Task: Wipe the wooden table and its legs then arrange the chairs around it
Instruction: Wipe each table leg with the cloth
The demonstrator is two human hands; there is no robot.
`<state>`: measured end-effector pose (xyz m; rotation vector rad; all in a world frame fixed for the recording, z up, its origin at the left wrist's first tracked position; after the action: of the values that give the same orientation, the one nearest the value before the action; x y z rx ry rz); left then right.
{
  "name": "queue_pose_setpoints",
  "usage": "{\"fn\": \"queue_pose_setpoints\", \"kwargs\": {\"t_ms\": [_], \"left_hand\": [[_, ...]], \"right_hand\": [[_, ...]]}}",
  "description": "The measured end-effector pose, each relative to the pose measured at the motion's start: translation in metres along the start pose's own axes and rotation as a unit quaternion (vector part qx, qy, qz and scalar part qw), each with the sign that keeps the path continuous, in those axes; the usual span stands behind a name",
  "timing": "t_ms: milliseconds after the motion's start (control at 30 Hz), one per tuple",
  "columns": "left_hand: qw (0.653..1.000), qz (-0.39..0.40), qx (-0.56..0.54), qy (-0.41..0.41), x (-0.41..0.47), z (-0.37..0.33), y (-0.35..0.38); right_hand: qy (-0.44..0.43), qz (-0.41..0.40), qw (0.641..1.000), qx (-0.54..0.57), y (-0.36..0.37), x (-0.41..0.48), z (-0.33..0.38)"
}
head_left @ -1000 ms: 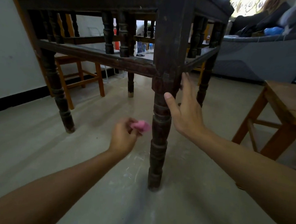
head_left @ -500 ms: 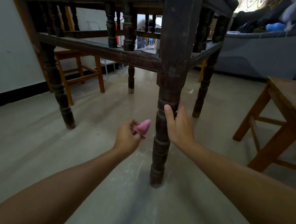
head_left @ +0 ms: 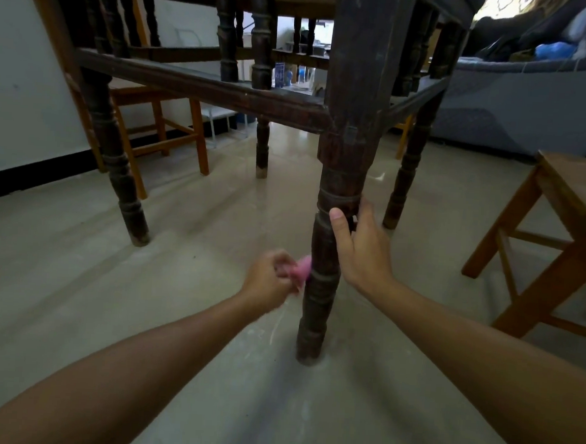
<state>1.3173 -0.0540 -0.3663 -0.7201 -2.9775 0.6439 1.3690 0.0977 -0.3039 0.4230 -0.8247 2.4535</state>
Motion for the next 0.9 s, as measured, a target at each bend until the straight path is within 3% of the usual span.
{"fn": "queue_pose_setpoints", "kwargs": {"t_ms": [67,133,167,233,333,400,533,600,700,767,833,900], "left_hand": [[0.979,0.169,0.113,-0.022,-0.013,0.013,0.025],[0.949,0.231,0.206,-0.06,-0.022,0.035,0.038],[0.953,0.214,0.197,-0.084,-0.021,0.041,0.037],[0.98,0.105,0.141,-0.09,-0.01,0.041,0.025],[0.996,-0.076,0.036,-0.022,0.007,0.031,0.006],[0.997,-0.04,0.05,0.033,0.003,0.022,0.016],[0.965,0.158,0.205,0.038,-0.025,0.046,0.052],[0.965,0.122,0.229,0.023,-0.02,0.063,0.047],[0.979,-0.077,0.186,0.035,0.003,0.067,0.019],[0.971,-0.158,0.162,0.08,0.009,0.056,0.011],[0.972,-0.105,0.164,0.129,0.002,0.047,0.025],[0.964,0.055,0.219,0.14,-0.016,0.062,0.056]], "right_hand": [[0.0,-0.007,1.0,0.0,0.0,-0.001,0.0],[-0.001,-0.004,1.0,0.001,0.0,0.0,0.001],[-0.002,-0.001,1.0,0.001,-0.001,0.001,0.001],[-0.004,0.005,1.0,0.003,-0.001,0.003,0.001],[-0.009,-0.001,1.0,-0.003,-0.001,0.004,-0.001],[-0.012,-0.012,1.0,-0.008,0.001,0.003,-0.002],[-0.021,-0.024,0.999,-0.013,0.006,-0.003,-0.004],[-0.019,-0.007,1.0,0.002,0.007,-0.006,-0.008],[-0.004,0.032,0.999,0.02,0.008,-0.006,-0.018],[0.004,0.043,0.999,0.018,0.012,-0.006,-0.022],[0.001,0.029,0.999,0.019,0.016,-0.006,-0.024],[-0.005,0.008,1.0,0.012,0.019,-0.006,-0.025]]}}
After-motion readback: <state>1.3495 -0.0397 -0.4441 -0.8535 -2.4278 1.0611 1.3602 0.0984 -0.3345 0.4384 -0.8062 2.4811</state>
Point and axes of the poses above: each hand's wrist, its own x-axis towards the middle knuckle, its own y-axis out of the palm, z = x × y, the point moved 3 cm from there along x, towards the middle knuckle, and after that the axes turned 4 degrees about x, right-handed, at the moved point
